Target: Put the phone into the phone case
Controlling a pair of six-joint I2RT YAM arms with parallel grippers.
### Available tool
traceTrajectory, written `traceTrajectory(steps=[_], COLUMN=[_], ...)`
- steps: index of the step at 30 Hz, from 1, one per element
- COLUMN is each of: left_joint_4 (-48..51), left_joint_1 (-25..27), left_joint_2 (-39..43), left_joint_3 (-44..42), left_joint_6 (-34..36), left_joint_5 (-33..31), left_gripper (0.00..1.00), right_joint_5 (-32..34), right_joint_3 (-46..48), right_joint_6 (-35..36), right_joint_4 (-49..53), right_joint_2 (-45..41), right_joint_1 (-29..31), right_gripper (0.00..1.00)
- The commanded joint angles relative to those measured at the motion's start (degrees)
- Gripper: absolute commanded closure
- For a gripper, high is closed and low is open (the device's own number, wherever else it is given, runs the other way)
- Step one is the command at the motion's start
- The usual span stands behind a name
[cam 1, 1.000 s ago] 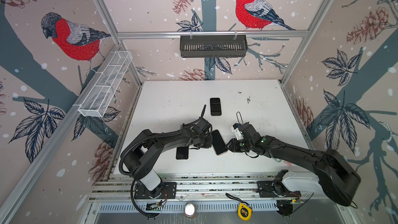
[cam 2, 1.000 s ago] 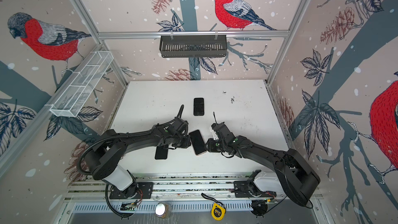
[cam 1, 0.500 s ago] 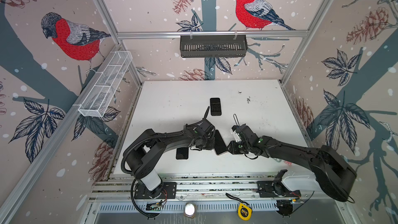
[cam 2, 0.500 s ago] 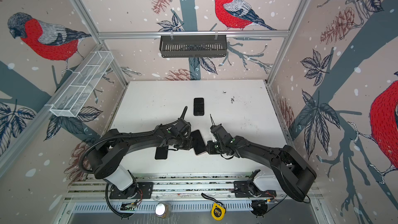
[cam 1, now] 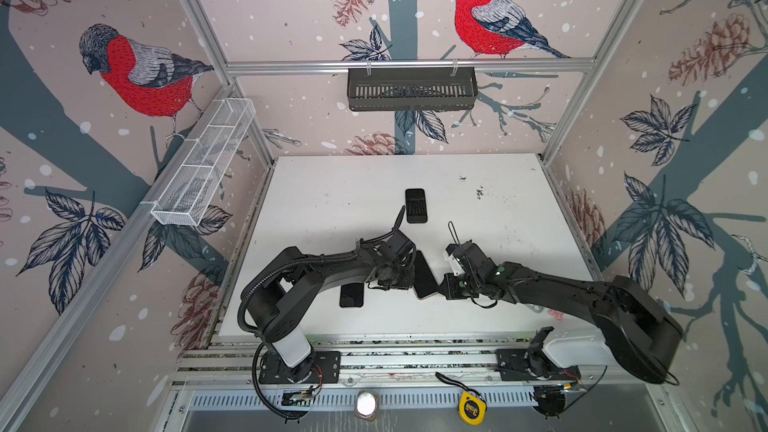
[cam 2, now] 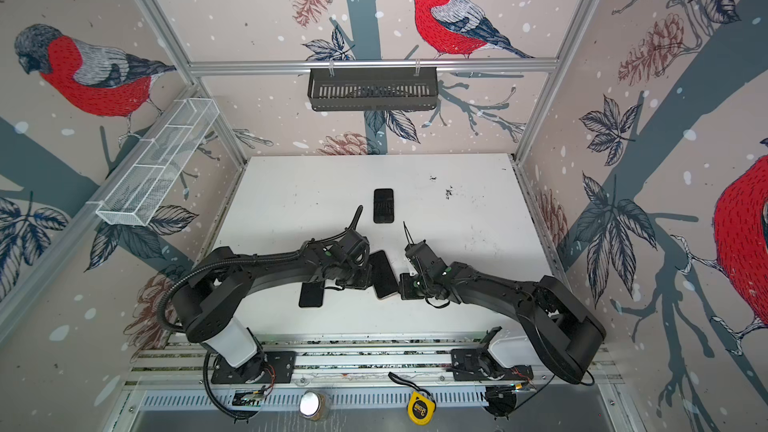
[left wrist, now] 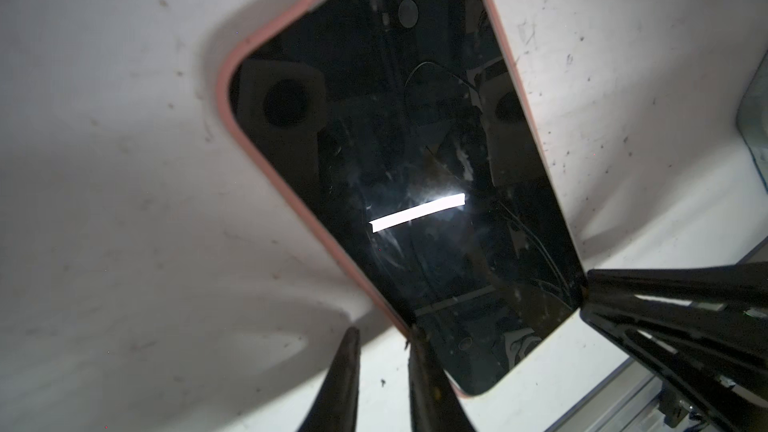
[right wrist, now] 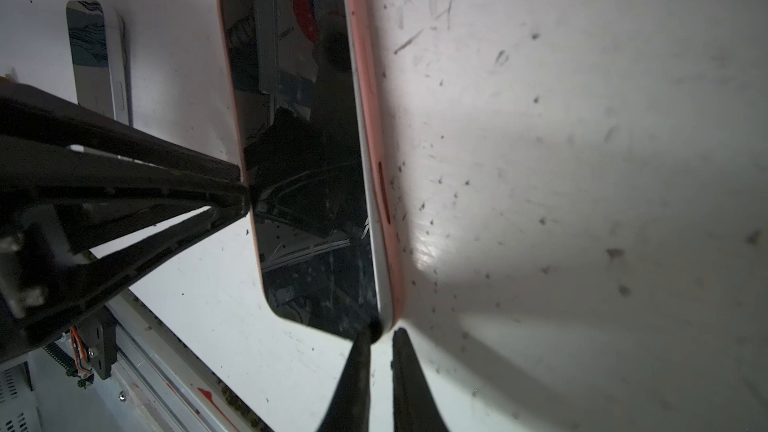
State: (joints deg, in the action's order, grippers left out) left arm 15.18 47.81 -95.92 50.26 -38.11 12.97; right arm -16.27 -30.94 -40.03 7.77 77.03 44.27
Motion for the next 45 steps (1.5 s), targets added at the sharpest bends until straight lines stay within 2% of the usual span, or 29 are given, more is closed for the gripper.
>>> traceTrajectory(steps=[1,11,26,45], left_joint_4=[1.2,1.9,2.3,1.5], left_joint_1=[0.4,0.4,0.4,0.4], left_joint_2=[-0.5,-0.9,-1.5,-2.2], left_joint_3=[0.0,0.7,1.2,1.0], left_joint_6=[0.0,0.4,1.0,1.0], left_joint_5=[-1.4,-1.4,-1.3,-0.9], left_gripper=[0.77,0.78,0.78,0.78], right_joint_5=[1.3,2.5,1.5,-0.2], right_joint_3=[-0.3,-1.9,-1.1,-0.1], right_joint_6=[1.2,1.2,2.1,2.4], right_joint_4=[1.0,2.4,0.7,-0.6], right_joint_2=[0.5,-0.7,4.7,6.5], right_joint_1=[0.2,0.2,0.1,0.4], right_gripper=[0.88,0.85,0.82,0.90])
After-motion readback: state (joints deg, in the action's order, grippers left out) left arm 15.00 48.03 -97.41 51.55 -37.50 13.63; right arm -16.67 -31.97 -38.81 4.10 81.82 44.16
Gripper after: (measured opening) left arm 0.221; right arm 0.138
